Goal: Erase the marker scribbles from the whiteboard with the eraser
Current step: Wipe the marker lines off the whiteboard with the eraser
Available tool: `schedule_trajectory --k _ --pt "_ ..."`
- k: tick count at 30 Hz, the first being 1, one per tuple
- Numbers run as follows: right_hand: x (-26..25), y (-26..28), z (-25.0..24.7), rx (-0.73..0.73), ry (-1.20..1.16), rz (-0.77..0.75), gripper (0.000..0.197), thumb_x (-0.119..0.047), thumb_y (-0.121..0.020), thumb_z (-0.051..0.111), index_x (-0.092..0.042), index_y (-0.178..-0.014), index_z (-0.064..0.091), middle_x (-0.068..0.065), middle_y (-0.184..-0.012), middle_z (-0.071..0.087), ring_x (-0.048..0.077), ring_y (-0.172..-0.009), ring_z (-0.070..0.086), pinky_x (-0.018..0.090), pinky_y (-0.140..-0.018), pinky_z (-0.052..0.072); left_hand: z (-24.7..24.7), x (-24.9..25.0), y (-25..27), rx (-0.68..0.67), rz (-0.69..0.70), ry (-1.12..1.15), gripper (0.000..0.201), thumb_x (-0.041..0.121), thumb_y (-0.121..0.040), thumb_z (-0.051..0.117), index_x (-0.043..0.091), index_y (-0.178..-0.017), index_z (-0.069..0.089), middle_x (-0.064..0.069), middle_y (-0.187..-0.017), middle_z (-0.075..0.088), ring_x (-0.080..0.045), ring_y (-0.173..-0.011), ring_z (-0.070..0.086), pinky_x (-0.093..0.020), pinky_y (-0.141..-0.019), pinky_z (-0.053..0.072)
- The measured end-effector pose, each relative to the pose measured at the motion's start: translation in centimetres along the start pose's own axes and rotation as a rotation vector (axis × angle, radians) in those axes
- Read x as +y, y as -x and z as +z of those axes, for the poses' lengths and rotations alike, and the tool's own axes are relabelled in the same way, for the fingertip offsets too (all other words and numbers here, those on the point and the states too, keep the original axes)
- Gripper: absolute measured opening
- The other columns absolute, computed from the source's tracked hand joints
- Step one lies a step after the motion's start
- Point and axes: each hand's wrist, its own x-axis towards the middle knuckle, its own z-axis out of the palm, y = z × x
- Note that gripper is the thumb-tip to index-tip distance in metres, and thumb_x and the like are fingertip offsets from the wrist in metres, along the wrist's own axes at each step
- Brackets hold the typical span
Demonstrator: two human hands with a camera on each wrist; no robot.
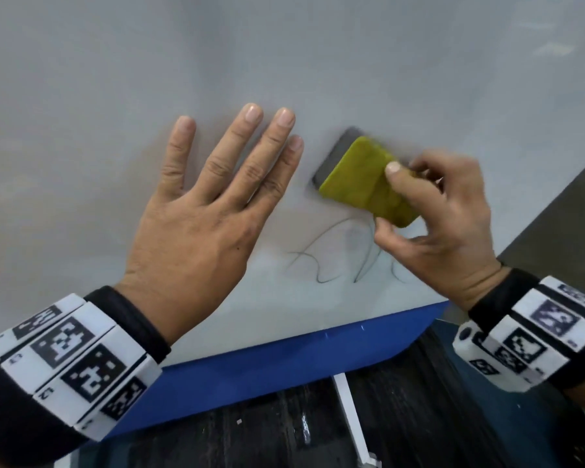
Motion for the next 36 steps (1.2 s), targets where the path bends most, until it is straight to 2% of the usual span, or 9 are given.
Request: schedule_trajectory --k 4,8,11,17,23,26,29,34,36 --pt "-0.2 1.7 1.2 -0.14 0.07 -0.285 0.042 -0.005 -0.081 0.064 -0.015 -0.121 0.057 0.018 -0.107 0.058 0.034 -0.083 0.053 0.042 -0.067 0.044 0.8 1.0 0.8 0.02 -0.049 -0.006 0.072 0.014 -0.101 0.051 0.012 -0.159 0.008 -0.007 -0.166 0.003 -0.028 -0.153 0.004 -0.057 -0.12 0.002" --pt "1.6 -0.9 -0.9 -0.018 0.057 -0.167 0.045 -0.011 -0.082 0.069 -0.014 -0.125 0.057 0.022 -0.108 0.059 0.039 -0.086 0.053 0.048 -0.069 0.046 1.4 1.5 1.4 0.031 -0.075 -0.012 0.067 0.018 -0.104 0.046 0.013 -0.159 0.008 -0.006 -0.166 0.005 -0.028 -0.153 0.005 -0.058 -0.12 0.005" --pt "0.7 -0.5 -0.2 0.024 -0.006 -0.089 0.048 -0.013 -0.081 0.07 -0.013 -0.126 0.056 0.015 -0.114 0.049 0.039 -0.088 0.052 0.049 -0.071 0.048 1.8 1.8 1.7 0.04 -0.1 -0.033 0.071 0.016 -0.101 0.05 0.013 -0.159 0.009 -0.007 -0.166 0.006 -0.029 -0.152 0.007 -0.059 -0.119 0.008" --pt "-0.9 1.5 1.9 -0.117 0.019 -0.314 0.041 -0.007 -0.081 0.064 -0.013 -0.121 0.058 0.02 -0.102 0.061 0.035 -0.081 0.055 0.043 -0.064 0.046 1.8 2.6 2.2 0.035 -0.123 -0.053 0.081 0.017 -0.096 0.06 0.016 -0.159 0.009 -0.007 -0.166 0.008 -0.029 -0.152 0.009 -0.062 -0.118 0.012" --pt "-0.9 1.3 1.6 0.004 -0.014 -0.108 0.049 -0.011 -0.076 0.071 -0.013 -0.123 0.057 0.02 -0.107 0.057 0.035 -0.086 0.052 0.044 -0.072 0.046 2.7 3.9 4.0 -0.034 -0.168 -0.051 0.093 0.018 -0.09 0.068 0.023 -0.159 0.006 -0.008 -0.166 0.003 -0.031 -0.152 0.006 -0.069 -0.114 0.014" --pt "-3.1 5.3 4.5 -0.115 0.01 -0.253 0.043 -0.005 -0.077 0.068 -0.014 -0.117 0.058 0.021 -0.098 0.064 0.034 -0.079 0.056 0.041 -0.066 0.045 3.5 4.8 5.1 -0.063 -0.202 -0.057 0.1 0.017 -0.087 0.072 0.025 -0.159 0.004 -0.009 -0.166 -0.001 -0.033 -0.152 0.004 -0.071 -0.113 0.016" --pt "-2.2 4.8 4.1 -0.169 0.019 -0.334 0.038 -0.005 -0.08 0.064 -0.014 -0.117 0.061 0.02 -0.1 0.063 0.034 -0.082 0.055 0.04 -0.067 0.041 4.1 5.5 5.8 -0.081 -0.229 -0.048 0.101 0.017 -0.087 0.072 0.026 -0.159 0.002 -0.009 -0.165 -0.004 -0.033 -0.151 0.002 -0.072 -0.112 0.016" --pt "-0.7 1.9 2.1 -0.029 0.028 -0.162 0.048 -0.012 -0.077 0.07 -0.017 -0.123 0.058 0.016 -0.11 0.054 0.035 -0.088 0.05 0.045 -0.069 0.043 4.7 6.1 6.1 -0.085 -0.267 -0.03 0.101 0.015 -0.087 0.071 0.026 -0.159 0.001 -0.009 -0.165 -0.004 -0.033 -0.151 0.001 -0.073 -0.111 0.016" --pt "-1.9 3.1 3.2 -0.04 0.002 -0.19 0.043 -0.009 -0.078 0.068 -0.015 -0.12 0.061 0.018 -0.108 0.056 0.035 -0.083 0.053 0.044 -0.069 0.044 4.7 6.3 6.1 -0.078 -0.278 -0.035 0.106 0.013 -0.084 0.074 0.026 -0.159 0.001 -0.009 -0.165 -0.004 -0.033 -0.151 0.001 -0.073 -0.112 0.016"
